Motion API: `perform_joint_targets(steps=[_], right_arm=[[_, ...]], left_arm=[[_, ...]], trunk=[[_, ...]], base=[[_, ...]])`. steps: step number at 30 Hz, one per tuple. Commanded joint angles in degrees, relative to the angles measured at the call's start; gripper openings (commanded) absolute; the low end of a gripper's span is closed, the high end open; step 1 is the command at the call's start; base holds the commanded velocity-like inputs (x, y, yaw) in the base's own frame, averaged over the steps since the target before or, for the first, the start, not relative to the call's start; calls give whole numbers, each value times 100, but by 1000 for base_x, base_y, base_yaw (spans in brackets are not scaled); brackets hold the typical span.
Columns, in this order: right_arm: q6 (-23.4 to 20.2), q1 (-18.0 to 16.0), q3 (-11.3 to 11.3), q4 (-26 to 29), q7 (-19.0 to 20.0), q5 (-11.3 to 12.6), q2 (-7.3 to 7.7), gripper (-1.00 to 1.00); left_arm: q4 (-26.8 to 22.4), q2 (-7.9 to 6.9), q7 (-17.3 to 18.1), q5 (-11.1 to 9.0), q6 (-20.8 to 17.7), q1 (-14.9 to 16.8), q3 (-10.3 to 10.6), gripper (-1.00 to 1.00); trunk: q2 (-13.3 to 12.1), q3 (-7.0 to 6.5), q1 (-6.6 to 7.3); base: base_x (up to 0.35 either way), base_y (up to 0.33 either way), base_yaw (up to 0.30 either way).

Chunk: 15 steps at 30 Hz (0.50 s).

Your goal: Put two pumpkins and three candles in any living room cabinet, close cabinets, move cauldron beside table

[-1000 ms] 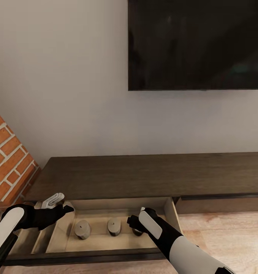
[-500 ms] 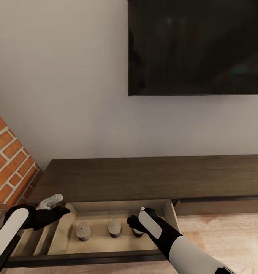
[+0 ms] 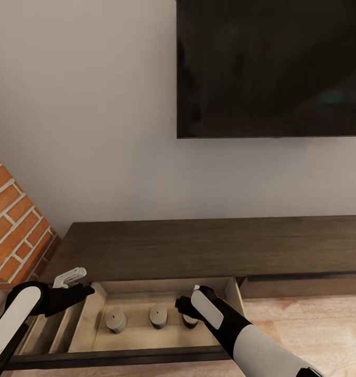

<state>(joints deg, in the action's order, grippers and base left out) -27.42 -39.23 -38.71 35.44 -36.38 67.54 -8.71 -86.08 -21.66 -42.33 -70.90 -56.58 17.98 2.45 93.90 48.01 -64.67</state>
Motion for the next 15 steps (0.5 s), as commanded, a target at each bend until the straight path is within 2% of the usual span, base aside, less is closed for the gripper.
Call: perform_joint_targets(steps=[1,10,15], right_arm=[[-10,-6,-22,7,-39,24,4,100],[-6,-6,-34,8,-46,-3,-4,100],[-9,-6,-39,9,-62,-4,-7,100]], left_arm=[[-5,-5,-60,-51,-3,4,9,100],[-5,-5,-56,-45,-3,4,10,100],[-7,-5,-56,-45,-4,4,10,100]], trunk=[[-39,-14,23],[-400,-175,221],[-600,-265,330]], base=[[0,0,0],[0,0,2],[0,0,171]])
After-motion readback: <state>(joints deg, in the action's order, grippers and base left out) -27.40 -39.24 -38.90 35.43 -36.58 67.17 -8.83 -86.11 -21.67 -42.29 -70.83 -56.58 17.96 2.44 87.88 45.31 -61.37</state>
